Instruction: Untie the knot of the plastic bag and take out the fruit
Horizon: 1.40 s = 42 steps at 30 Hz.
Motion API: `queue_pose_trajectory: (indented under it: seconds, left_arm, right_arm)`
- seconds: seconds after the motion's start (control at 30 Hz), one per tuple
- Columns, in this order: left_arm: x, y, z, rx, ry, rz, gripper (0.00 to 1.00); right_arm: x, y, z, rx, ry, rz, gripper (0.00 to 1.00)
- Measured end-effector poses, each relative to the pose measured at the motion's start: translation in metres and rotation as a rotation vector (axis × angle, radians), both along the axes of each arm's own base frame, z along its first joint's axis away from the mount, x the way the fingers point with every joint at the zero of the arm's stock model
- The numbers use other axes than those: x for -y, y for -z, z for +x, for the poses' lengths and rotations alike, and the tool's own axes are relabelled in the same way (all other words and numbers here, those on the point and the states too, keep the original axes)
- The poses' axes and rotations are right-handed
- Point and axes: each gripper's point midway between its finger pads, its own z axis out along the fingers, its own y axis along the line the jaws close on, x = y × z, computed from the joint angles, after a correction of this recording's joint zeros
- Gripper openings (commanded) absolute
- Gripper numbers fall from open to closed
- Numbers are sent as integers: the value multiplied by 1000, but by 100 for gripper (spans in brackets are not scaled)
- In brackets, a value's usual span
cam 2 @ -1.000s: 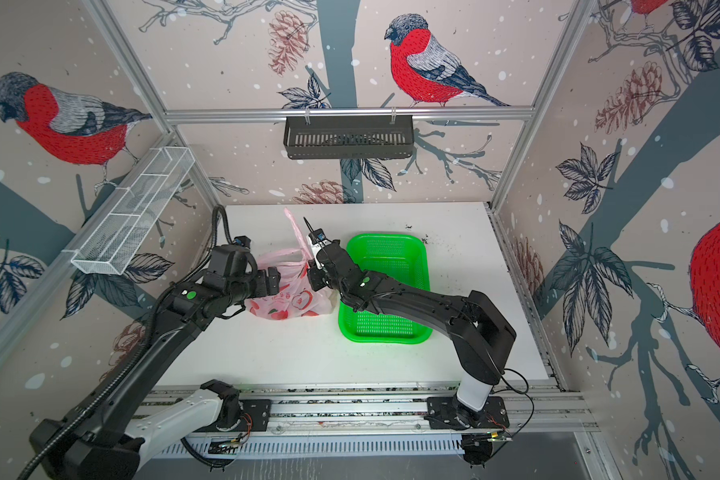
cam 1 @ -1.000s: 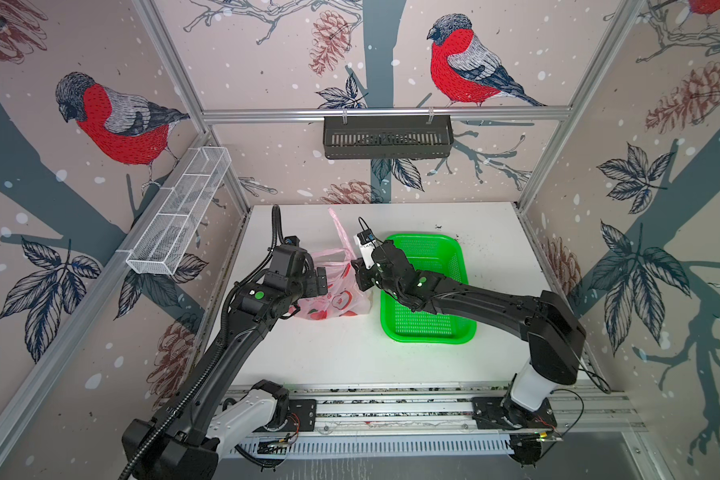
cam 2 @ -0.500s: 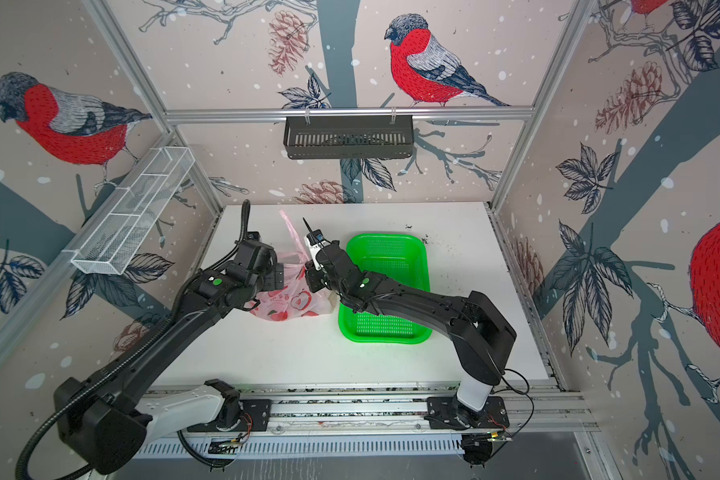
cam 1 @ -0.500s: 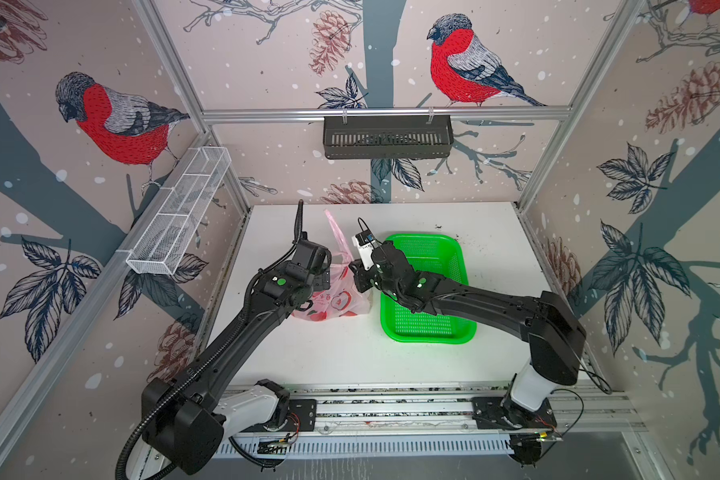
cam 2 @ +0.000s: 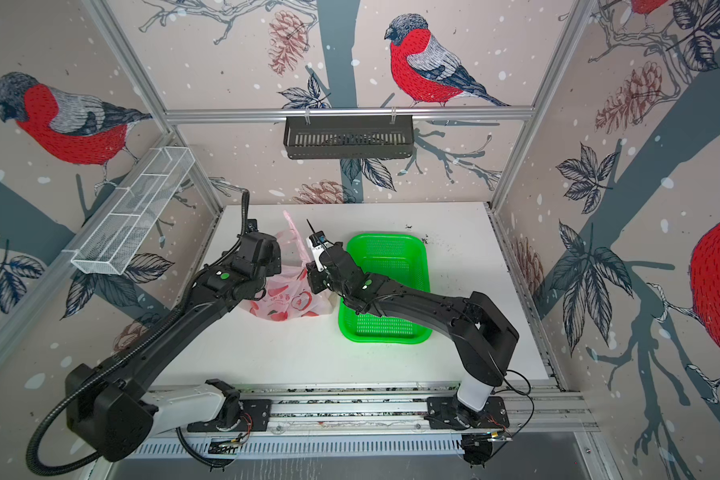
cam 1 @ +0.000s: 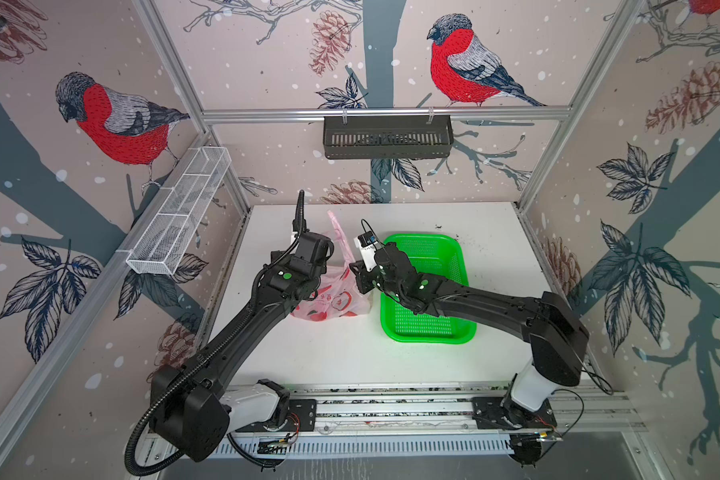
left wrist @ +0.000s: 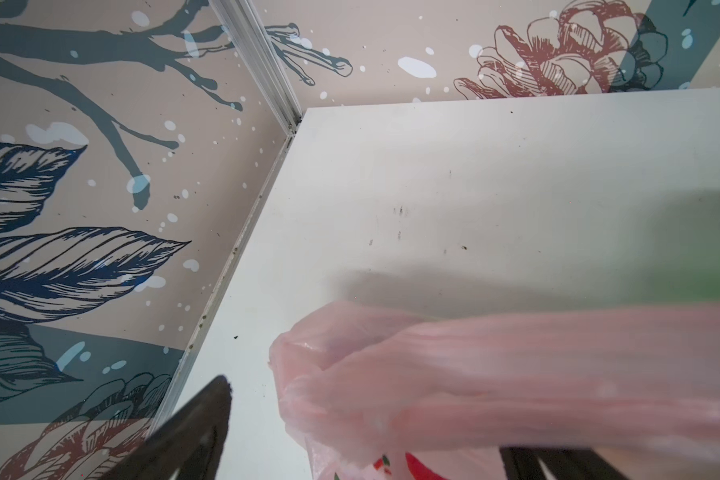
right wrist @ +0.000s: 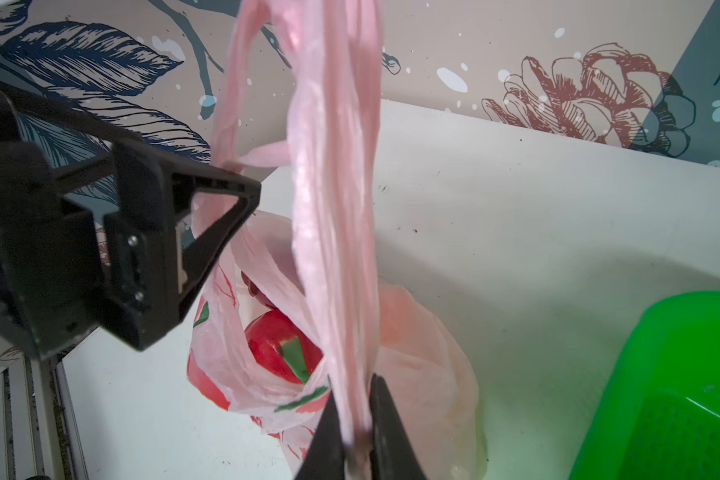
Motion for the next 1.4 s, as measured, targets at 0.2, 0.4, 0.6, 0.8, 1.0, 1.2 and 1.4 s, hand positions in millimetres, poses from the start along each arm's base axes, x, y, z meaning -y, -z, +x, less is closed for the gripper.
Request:
queue_pose_trajectory:
  seconds: [0.2,0.4,0.6,0.8,1.0,1.2,1.4]
  left_arm:
    - [-21,-4,4,6,-51,19,80]
    - [-27,-4,6,0,-56,7,71]
    - [-29,-3,6,-7,-39,-16,63]
    - [-34,-6,5,0,-34,-55,31]
    - [-41,-11,4,15,-25,-120,7]
    - [-38,-13,3,35,12,-220,0]
    - [-26,-20,0,70,77,-323,0]
  right_arm:
    - [4,-1,3,-1,0,18,14]
    - [8,-6,8,-4,10,45,14]
    - [9,-6,10,-9,6,50,13]
    - [17,-5,20,-25,39,61,13]
    - [11,-13,24,-19,38,75,13]
    - [-1,-20,27,-17,31,74,31]
    - [-10,-30,15,20,101,24,60]
